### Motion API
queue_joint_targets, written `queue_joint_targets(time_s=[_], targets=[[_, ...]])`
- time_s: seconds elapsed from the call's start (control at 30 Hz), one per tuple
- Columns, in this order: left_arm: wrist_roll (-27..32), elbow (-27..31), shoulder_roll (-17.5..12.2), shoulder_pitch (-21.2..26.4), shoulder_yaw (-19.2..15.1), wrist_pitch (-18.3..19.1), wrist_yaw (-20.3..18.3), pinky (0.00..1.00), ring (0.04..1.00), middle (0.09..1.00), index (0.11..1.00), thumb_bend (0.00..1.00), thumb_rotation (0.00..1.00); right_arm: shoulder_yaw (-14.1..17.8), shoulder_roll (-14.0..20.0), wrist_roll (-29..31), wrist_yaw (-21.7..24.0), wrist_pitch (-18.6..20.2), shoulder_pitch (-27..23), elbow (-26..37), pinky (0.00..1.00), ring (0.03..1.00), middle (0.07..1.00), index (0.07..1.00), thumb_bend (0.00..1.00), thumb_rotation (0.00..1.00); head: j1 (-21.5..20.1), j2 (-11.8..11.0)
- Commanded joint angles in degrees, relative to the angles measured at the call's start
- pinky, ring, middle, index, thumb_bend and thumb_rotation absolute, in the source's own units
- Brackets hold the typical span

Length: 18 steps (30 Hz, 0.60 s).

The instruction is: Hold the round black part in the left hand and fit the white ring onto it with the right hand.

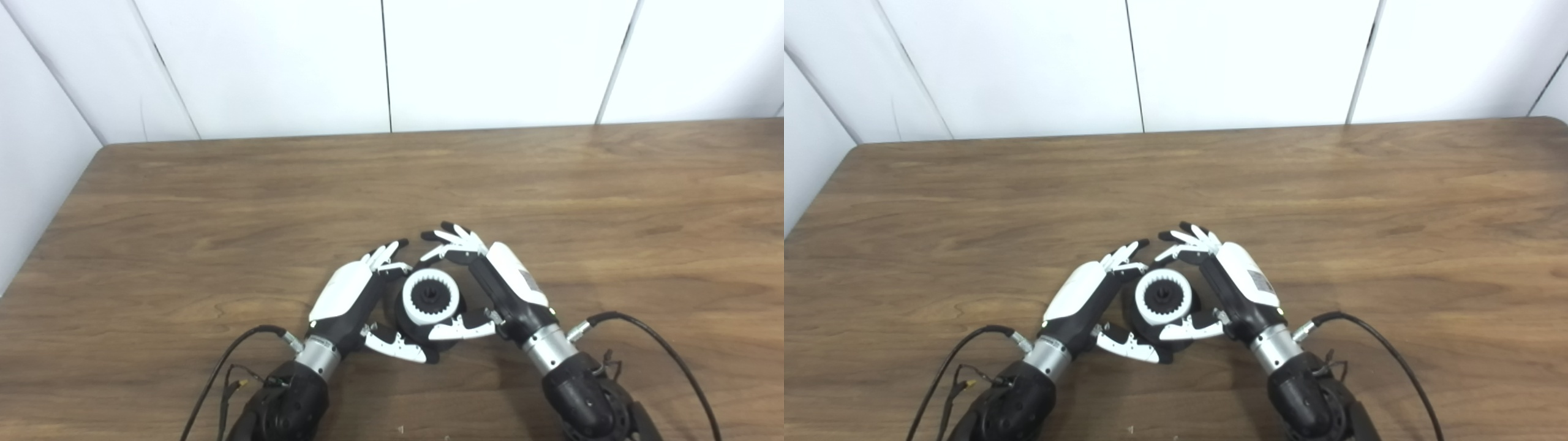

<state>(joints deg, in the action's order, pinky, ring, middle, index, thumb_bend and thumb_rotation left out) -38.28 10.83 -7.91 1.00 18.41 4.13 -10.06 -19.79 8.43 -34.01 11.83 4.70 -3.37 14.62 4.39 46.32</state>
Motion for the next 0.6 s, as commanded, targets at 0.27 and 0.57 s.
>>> queue_joint_targets(time_s=[0.27,0.57], targets=[[0.52,1.4,-0.17,1.64,-0.55,-0.89,0.97,1.0,1.0,1.0,0.581,0.95,0.27,1.35,3.2,2.58,6.64,5.01,-2.01,5.79,1.0,1.0,1.0,1.0,1.0,0.45,0.12,0.12],[0.5,1.76,-0.34,1.61,-0.62,-0.76,0.84,1.0,1.0,1.0,0.58,0.95,0.28,1.62,5.39,4.22,9.61,7.02,-2.47,7.01,1.0,1.0,1.0,1.0,1.0,0.43,0.18,0.37]])
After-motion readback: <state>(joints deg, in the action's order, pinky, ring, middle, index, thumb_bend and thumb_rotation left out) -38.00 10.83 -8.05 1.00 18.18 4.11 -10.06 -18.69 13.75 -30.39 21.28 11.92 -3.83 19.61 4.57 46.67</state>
